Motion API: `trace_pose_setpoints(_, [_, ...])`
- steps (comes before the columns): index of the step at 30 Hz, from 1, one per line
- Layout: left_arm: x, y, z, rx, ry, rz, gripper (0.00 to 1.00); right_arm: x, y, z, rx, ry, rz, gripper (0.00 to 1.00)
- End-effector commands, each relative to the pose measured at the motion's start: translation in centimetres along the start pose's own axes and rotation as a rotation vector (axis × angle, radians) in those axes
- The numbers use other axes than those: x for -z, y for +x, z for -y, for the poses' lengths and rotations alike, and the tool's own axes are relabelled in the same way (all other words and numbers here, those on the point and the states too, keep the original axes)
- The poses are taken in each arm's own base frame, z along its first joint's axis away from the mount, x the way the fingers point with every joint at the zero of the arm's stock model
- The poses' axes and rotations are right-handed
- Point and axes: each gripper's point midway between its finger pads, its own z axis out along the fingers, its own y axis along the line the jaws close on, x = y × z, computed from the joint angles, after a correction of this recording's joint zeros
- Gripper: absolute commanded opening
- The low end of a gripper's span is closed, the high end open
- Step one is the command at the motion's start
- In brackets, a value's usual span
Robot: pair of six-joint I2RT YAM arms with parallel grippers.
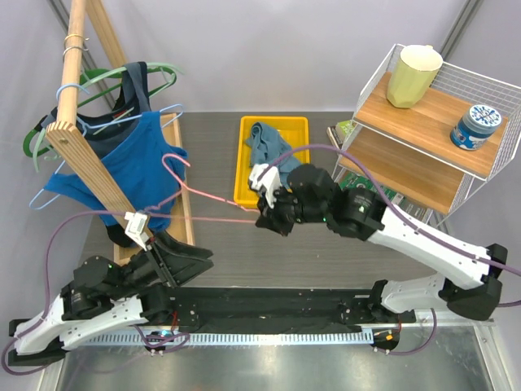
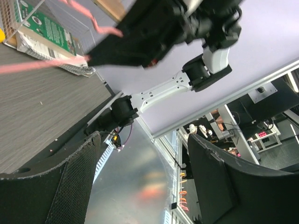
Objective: Remove the tank top from the hanger
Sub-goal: Place the hanger at the clothesline.
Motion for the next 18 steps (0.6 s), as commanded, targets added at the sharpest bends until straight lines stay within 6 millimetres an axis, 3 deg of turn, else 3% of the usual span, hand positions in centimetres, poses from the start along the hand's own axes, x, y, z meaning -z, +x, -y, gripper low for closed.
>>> trace_pose_setpoints(1, [0.9,0.6,-1.3,-0.023,-0.028,-0.013,0.75,0.3,-6.1,-0.2,0.098,-0.11,0.157,0.01])
trace_pose_setpoints(2, [1.1,0.7,-1.4,-0.02,-0.028,-0.013,0.75,0.4,-7.3,0.5,0.108,-0.071,0.174,0.01])
trace_pose_setpoints(4, [1.4,0.8,-1.5,-0.014,-0.017,-0.012,0.75,-1.0,-7.3,1.1,0.137,-0.069,0.135,0.01])
trace_pose_setpoints(8, [1.4,1.5,-2.3,-0.013,-0.04,-0.032,0.76,-1.7,-9.2,0.3,0.224,-0.145,0.144,0.01])
trace_pose_setpoints(18, [2.4,1.5,-2.1,-0.007,-0.013,-0.03,0.75,-3.9,-13.0,1.7,0.296,-0.204,0.119,0.01])
